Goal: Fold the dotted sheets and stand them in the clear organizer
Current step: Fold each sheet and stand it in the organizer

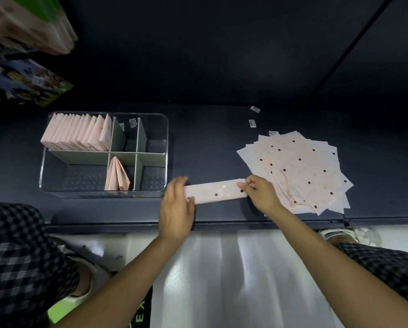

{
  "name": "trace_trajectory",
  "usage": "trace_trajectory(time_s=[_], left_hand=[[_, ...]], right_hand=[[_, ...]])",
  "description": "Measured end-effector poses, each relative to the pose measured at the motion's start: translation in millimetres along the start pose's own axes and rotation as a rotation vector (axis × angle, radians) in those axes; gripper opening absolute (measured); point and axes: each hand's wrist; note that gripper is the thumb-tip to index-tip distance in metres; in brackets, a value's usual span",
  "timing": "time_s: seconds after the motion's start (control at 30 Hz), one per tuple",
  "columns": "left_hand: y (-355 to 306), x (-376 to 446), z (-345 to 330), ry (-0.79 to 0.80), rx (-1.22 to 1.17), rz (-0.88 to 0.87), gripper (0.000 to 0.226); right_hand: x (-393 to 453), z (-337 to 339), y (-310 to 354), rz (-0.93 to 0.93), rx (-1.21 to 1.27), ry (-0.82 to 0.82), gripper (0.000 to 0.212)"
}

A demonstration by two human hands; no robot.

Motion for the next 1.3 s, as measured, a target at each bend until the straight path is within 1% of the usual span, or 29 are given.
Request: trace_trajectory(time_s=[0.03,0.07,0.13,0.2,0.23,0.33,0.43,0.53,0.6,0.63,0.67,0.7,0.73,0.77,0.8,0.87,0.9,0.93,0.97,1.03,1.13,1.2,1.3], left_hand=[[-2.4,-3.0,-2.5,-0.032,0.075,-0.085,0.048],[-4.6,-5.7,-5.4,-0.028,0.153,-0.177,0.05],[-7.2,-10.1,-11.8,0.086,0.279,-0.338,0.054],[-3.7,-13.2,-21.0,0.21,0.402,-0.439,0.062],[-0.8,-14.3,-24.5,0.244,0.465,-0.472,0.066],[6.2,-15.7,-29.0,0.305,0.606,-0.509,0.074],[11.2,-15.6,-31.2,0.348,0.665,-0.5,0.077],[11.5,-16.5,-31.6,0.364,0.696,-0.496,0.08],[11.8,-17.3,-30.5,0.365,0.698,-0.474,0.081],[12.1,-17.8,-29.9,0.368,0.703,-0.467,0.082],[12.1,-18.4,-29.4,0.37,0.71,-0.464,0.082],[12.2,-18.9,-29.2,0.372,0.715,-0.465,0.083],[12.1,-19.2,-29.4,0.374,0.719,-0.467,0.083],[12.0,-19.2,-29.7,0.377,0.721,-0.468,0.083],[11.8,-19.3,-30.0,0.382,0.72,-0.468,0.083],[11.2,-18.6,-29.6,0.397,0.71,-0.469,0.082],[10.9,-17.9,-28.9,0.405,0.703,-0.469,0.081],[10.7,-17.2,-28.2,0.41,0.7,-0.469,0.081],[10.4,-16.8,-27.8,0.412,0.703,-0.47,0.081],[9.7,-17.2,-27.0,0.416,0.725,-0.471,0.082],[8.3,-17.4,-25.6,0.43,0.739,-0.466,0.082],[8.2,-16.1,-24.3,0.44,0.73,-0.466,0.082],[8.8,-14.3,-22.7,0.449,0.706,-0.469,0.082]], right_hand=[[1.9,-1.8,1.1,-0.001,-0.034,-0.003,0.025],[3.3,-3.5,2.0,-0.003,-0.061,-0.007,0.024],[5.4,-6.0,4.1,-0.014,-0.103,-0.02,0.024],[7.1,-7.7,6.3,-0.03,-0.145,-0.026,0.024],[7.9,-8.4,7.2,-0.034,-0.16,-0.028,0.025],[10.7,-10.2,8.9,-0.038,-0.183,-0.038,0.026],[13.1,-12.4,8.2,-0.035,-0.182,-0.06,0.027],[15.0,-15.3,7.8,-0.086,-0.103,-0.096,0.027],[11.0,-18.9,10.3,-0.091,-0.009,-0.191,0.021],[5.9,-21.2,12.5,-0.038,0.025,-0.282,0.018],[-0.9,-23.9,14.4,0.054,0.045,-0.372,0.016],[-9.1,-27.7,15.5,0.161,0.066,-0.422,0.014],[-18.8,-33.2,16.4,0.25,0.099,-0.398,0.013],[-29.6,-40.3,17.6,0.31,0.136,-0.304,0.017],[-39.9,-48.9,18.2,0.342,0.162,-0.164,0.021],[-55.4,-66.2,16.9,0.36,0.157,0.107,0.031],[-59.1,-72.9,15.3,0.364,0.144,0.188,0.034],[-59.8,-76.2,13.8,0.351,0.144,0.219,0.037],[-58.0,-75.7,13.3,0.319,0.163,0.207,0.039],[-49.3,-65.1,9.0,0.257,0.198,0.126,0.039],[-38.0,-41.6,-4.6,0.239,0.157,0.037,0.039],[-33.1,-29.8,-11.9,0.248,0.113,0.044,0.041],[-28.7,-16.1,-16.8,0.292,-0.046,0.127,0.046]])
Point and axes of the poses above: each hand's wrist, its own x-axis towards the middle knuckle, its own z-axis out of the back of the hand, y = z × x, and after that the axes turned 13 degrees about x, right-handed
